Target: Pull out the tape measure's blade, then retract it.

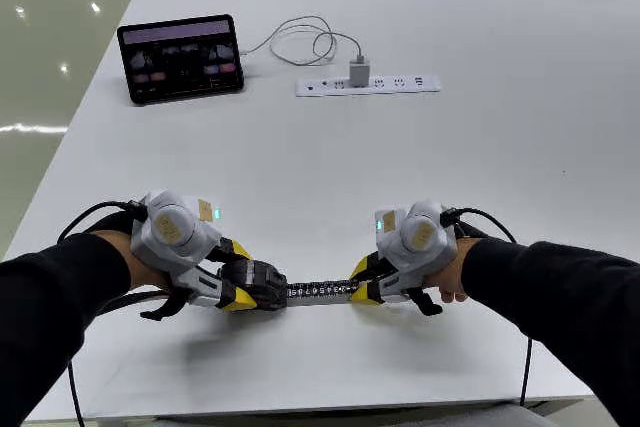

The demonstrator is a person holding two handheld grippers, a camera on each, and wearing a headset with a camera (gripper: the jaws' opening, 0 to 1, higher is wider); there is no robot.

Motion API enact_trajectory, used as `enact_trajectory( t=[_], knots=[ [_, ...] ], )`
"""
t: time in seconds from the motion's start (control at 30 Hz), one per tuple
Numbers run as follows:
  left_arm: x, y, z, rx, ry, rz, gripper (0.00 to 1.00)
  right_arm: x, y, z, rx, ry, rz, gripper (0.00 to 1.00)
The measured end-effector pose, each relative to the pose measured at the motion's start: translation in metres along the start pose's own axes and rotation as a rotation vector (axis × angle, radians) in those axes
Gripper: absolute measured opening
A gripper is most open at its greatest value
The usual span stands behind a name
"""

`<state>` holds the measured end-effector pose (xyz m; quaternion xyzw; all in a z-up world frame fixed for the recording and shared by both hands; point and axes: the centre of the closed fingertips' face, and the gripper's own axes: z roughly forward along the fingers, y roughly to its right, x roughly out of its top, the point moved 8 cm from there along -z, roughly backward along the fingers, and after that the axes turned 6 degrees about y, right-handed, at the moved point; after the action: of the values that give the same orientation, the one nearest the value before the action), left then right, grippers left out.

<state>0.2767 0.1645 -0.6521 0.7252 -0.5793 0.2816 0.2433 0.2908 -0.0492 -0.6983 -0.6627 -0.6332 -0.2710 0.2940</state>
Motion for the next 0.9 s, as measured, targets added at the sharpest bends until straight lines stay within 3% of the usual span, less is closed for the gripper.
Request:
enact_trajectory(
  t=[0.9],
  knots=[
    [0.002,0.003,0.000,0.005,-0.003,-0.002,0.31,-0.012,0.003,-0.015,-0.009,-0.011,0.010,0.09]
  ],
)
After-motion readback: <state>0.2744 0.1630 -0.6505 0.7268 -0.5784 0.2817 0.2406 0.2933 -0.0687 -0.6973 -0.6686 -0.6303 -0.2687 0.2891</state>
